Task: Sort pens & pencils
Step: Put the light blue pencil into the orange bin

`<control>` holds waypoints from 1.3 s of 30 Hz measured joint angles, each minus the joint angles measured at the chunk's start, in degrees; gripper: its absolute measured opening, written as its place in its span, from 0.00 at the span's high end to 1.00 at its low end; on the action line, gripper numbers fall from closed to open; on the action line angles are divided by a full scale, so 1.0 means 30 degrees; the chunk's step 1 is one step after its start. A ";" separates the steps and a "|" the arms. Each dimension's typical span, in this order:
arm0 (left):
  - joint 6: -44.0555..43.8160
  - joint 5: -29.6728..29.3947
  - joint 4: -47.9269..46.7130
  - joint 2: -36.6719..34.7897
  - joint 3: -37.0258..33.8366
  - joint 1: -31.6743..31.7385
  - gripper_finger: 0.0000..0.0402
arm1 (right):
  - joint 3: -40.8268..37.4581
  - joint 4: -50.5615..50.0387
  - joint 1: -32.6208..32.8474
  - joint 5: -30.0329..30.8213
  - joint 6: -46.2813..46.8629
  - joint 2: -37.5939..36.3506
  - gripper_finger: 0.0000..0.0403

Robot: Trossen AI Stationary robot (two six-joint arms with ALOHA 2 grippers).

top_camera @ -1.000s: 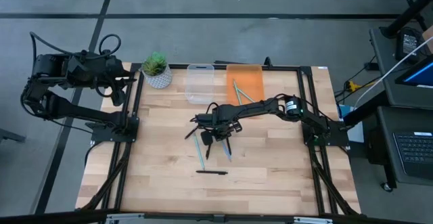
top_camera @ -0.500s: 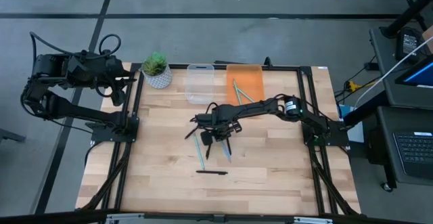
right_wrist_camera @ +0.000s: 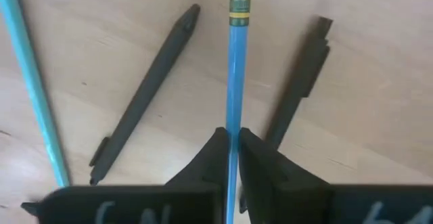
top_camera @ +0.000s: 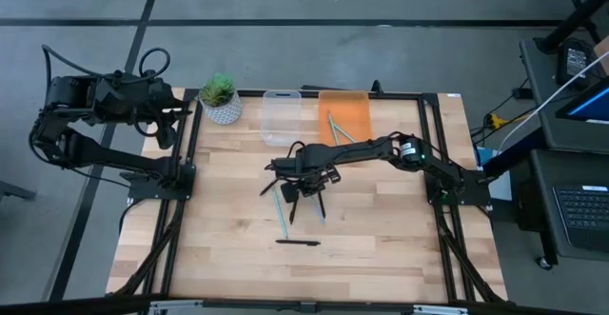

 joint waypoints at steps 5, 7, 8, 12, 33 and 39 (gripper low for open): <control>0.0000 0.0000 0.0000 0.0003 0.0000 -0.0002 0.79 | 0.1254 -0.1463 0.0000 0.0632 -0.0329 -0.0022 0.93; 0.0000 0.0000 0.0000 0.0000 0.0000 0.0001 0.79 | 0.1788 -0.2312 0.0000 0.0958 -0.0376 -0.0022 0.93; 0.0000 0.0000 0.0000 0.0003 0.0000 0.0001 0.79 | 0.2066 -0.2719 0.0000 0.1111 -0.0404 -0.0022 0.93; 0.0000 0.0000 0.0000 0.0001 0.0000 -0.0005 0.79 | 0.3215 -0.4433 0.0000 0.1641 -0.0819 -0.0054 0.92; 0.0011 0.0007 0.0000 0.0000 0.0000 -0.0002 0.79 | 0.5806 -0.7615 -0.0734 0.3210 -0.2216 -0.0102 0.92; 0.0357 0.0007 0.0000 0.0003 0.0000 -0.0003 0.79 | 0.5794 -0.7615 -0.1055 0.3207 -0.2579 -0.0102 0.93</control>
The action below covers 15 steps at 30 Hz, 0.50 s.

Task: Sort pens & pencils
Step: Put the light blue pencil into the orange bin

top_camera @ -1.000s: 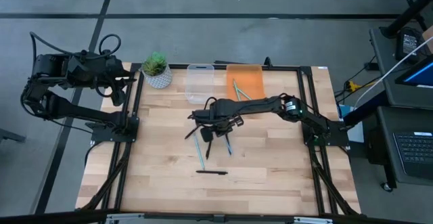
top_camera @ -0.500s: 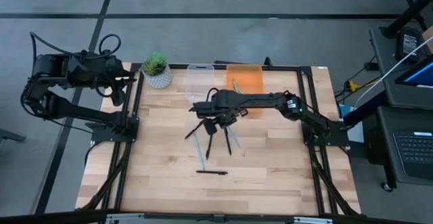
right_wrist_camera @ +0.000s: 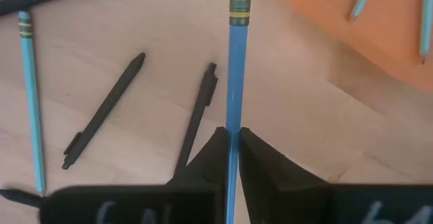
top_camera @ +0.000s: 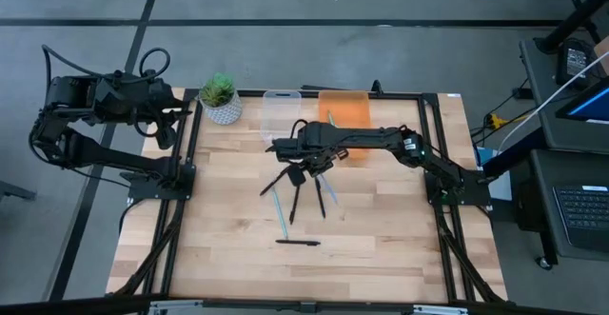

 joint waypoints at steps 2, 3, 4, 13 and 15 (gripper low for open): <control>0.0000 0.0000 0.0000 0.0002 0.0000 0.0004 0.79 | -0.0003 0.0000 -0.0137 0.0000 -0.0251 0.0000 0.92; 0.0002 0.0000 0.0000 -0.0001 0.0000 -0.0003 0.79 | -0.0003 0.0000 -0.0229 0.0000 -0.0313 0.0000 0.92; 0.0004 0.0000 0.0000 0.0001 0.0000 0.0004 0.79 | -0.0003 0.0000 -0.0320 0.0000 -0.0362 0.0000 0.92; 0.0153 0.0000 0.0000 -0.0049 -0.0002 -0.0003 0.79 | -0.0017 0.0005 -0.1489 0.0007 -0.1892 0.0000 0.93; 0.0159 0.0000 0.0000 -0.0047 -0.0003 0.0004 0.79 | -0.0020 0.0007 -0.1825 -0.0006 -0.2475 -0.0049 0.92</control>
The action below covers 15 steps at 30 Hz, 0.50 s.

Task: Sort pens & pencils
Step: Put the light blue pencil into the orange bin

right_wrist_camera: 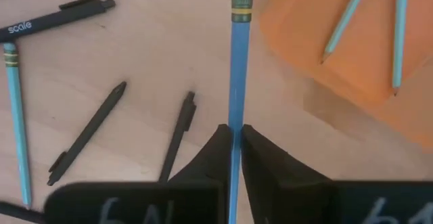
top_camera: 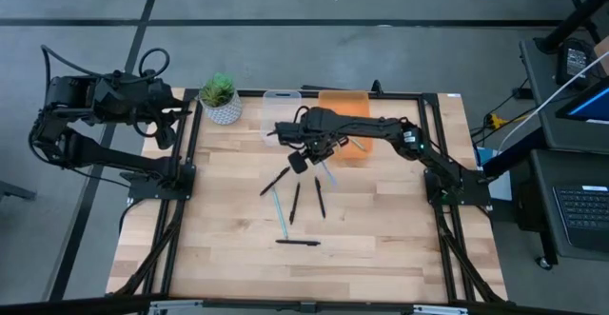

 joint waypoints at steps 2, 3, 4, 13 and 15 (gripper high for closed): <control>0.0001 0.0000 0.0001 0.0000 0.0003 -0.0006 0.79 | -0.0012 0.0000 -0.0405 0.0264 -0.0479 -0.0125 0.92; -0.0006 0.0000 0.0000 -0.0007 -0.0004 -0.0007 0.79 | -0.0012 -0.0007 -0.0660 0.0457 -0.0732 -0.0300 0.91; -0.0006 0.0000 0.0000 -0.0007 0.0003 -0.0006 0.79 | -0.0048 0.0000 -0.0950 0.0595 -0.0936 -0.0510 0.91; -0.0617 0.0000 0.0000 0.0015 0.0003 -0.0001 0.79 | -0.0106 -0.0015 -0.4576 0.1995 -0.3784 -0.2517 0.92; -0.0668 -0.0151 0.0000 0.0022 0.0001 -0.0005 0.79 | -0.0106 -0.0010 -0.5424 0.1899 -0.4545 -0.2566 0.92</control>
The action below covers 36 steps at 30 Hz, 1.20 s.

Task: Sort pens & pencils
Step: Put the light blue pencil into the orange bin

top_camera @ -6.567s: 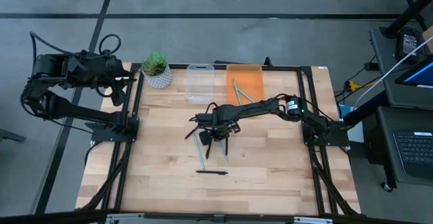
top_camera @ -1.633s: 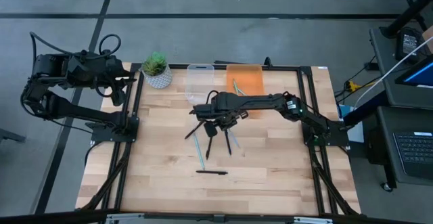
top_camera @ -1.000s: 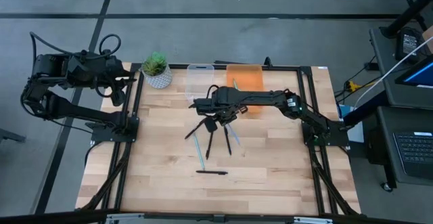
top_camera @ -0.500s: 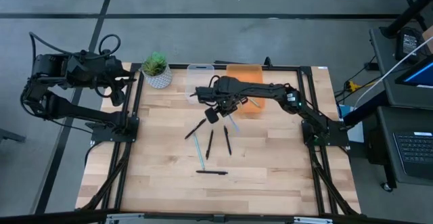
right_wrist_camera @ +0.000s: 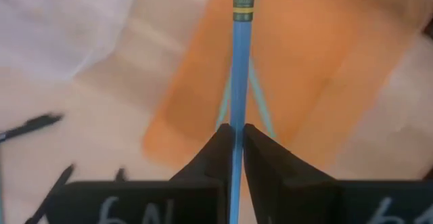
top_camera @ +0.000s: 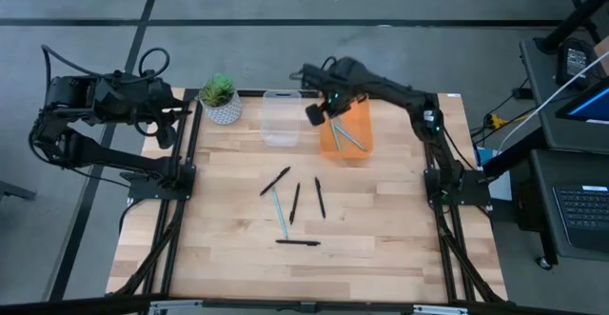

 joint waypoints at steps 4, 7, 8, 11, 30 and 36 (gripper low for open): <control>-0.0016 -0.0573 0.0000 0.0001 0.0002 -0.0001 0.79 | -0.0015 0.0000 -0.1241 -0.0455 -0.1186 0.0000 0.91; -0.0023 -0.0868 0.0000 0.0083 0.0002 0.0001 0.79 | -0.0022 0.0003 -0.1803 -0.0605 -0.1905 0.0000 0.91; -0.0037 -0.0890 0.0000 0.0115 0.0002 0.0005 0.79 | -0.0022 0.0003 -0.1931 -0.0605 -0.2161 0.0000 0.91; -0.0080 -0.0898 0.0000 0.0217 -0.0004 -0.0002 0.79 | -0.0022 0.0003 -0.2252 -0.0820 -0.2676 0.0000 0.91; -0.0471 -0.1306 0.0000 0.0426 -0.0002 0.0005 0.79 | -0.4585 0.0450 -0.2785 -0.1602 -0.3291 -0.0015 0.90; -0.0533 -0.1302 0.0000 0.0583 -0.0001 0.0002 0.79 | -0.4707 0.2117 -0.2816 -0.1617 -0.3306 -0.0015 0.90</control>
